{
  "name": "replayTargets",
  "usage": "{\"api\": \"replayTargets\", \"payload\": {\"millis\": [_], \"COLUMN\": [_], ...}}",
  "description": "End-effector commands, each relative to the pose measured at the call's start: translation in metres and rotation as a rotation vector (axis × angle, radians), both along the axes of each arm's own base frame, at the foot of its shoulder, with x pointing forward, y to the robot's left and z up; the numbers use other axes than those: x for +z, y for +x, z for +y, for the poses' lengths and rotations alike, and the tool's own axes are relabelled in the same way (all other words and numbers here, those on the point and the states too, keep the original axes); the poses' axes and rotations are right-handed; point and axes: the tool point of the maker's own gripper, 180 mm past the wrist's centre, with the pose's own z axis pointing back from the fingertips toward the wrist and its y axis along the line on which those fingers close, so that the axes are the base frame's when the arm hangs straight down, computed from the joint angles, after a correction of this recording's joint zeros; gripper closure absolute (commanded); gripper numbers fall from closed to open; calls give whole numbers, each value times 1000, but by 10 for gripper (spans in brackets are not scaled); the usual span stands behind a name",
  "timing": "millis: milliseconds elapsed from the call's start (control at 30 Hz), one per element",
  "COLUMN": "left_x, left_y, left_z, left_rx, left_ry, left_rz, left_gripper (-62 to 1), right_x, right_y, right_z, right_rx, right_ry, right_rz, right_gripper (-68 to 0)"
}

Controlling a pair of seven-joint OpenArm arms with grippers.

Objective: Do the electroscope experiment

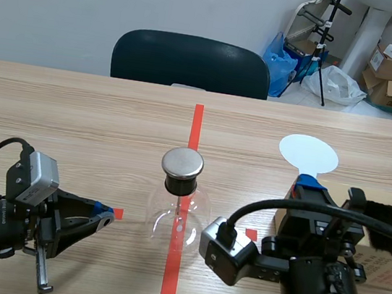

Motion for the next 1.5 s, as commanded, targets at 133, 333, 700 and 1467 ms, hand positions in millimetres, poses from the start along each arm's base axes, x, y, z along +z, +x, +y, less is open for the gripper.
{"api": "replayTargets", "payload": {"millis": [133,333,700,1467], "left_x": [9,9,9,60], "left_y": [2,2,2,-34], "left_z": [-4,-4,-4,7], "left_rx": [-2,-2,-2,-53], "left_ry": [-29,-29,-29,-122], "left_rz": [-22,-22,-22,-148], "left_gripper": [-30,-30,-30,-29], "right_x": [9,10,22,43], "right_y": [3,3,1,-25], "right_z": [-2,0,-3,-44], "right_rx": [-4,3,-11,106], "right_ry": [10,14,42,-30], "right_rz": [-31,-34,-48,-160], "right_gripper": [-10,-10,-10,-10]}}
